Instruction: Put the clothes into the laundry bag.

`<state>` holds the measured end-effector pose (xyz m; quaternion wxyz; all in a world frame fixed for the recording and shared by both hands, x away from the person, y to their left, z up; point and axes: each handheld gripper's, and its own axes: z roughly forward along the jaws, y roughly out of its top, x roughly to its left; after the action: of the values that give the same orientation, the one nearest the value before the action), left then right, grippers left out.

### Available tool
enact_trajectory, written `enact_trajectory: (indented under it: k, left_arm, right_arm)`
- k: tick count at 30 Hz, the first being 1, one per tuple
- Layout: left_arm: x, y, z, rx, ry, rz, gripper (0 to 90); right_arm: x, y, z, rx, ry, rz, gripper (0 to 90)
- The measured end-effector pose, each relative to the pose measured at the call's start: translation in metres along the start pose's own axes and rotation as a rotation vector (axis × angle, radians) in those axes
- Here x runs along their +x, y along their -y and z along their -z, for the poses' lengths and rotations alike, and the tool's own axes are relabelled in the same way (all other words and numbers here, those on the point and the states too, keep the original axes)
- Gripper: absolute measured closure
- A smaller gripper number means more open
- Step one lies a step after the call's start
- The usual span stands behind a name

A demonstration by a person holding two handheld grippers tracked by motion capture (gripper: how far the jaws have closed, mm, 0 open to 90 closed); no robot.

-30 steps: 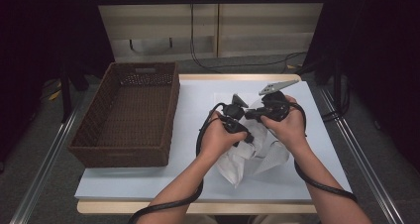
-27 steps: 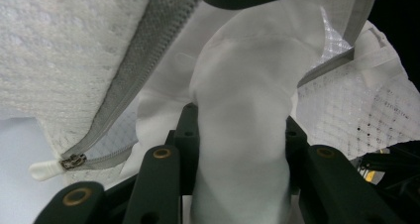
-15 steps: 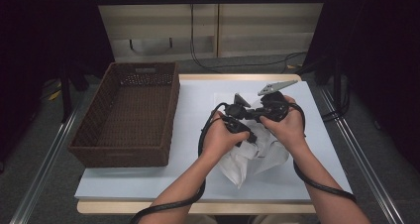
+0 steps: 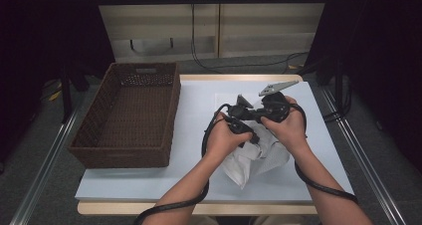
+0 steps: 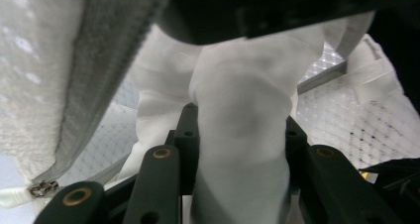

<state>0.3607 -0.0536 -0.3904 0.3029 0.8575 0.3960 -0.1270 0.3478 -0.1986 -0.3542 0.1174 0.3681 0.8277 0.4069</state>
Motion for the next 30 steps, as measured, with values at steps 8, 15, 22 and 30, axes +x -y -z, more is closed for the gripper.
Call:
enact_trajectory:
  k: [8,15,22,30]
  left_arm:
    - [0.0060,-0.0023,-0.0028,-0.022,-0.007,0.031,64.3]
    - [0.0086,-0.0034,-0.0028,-0.050,-0.015,0.058,64.3]
    - [0.0096,-0.0036,-0.0034,-0.064,-0.021,0.057,64.2]
    - [0.0085,-0.0041,-0.0055,-0.089,-0.037,0.051,64.1]
  right_arm:
    - [0.0005,-0.0008,0.0004,-0.002,-0.005,0.000,89.5]
    - [-0.0005,0.0001,-0.0008,0.000,-0.005,0.000,89.5]
    - [-0.0006,0.0017,-0.0008,0.003,-0.001,-0.003,89.5]
    - [-0.0006,0.0031,-0.0013,0.002,0.001,-0.005,89.4]
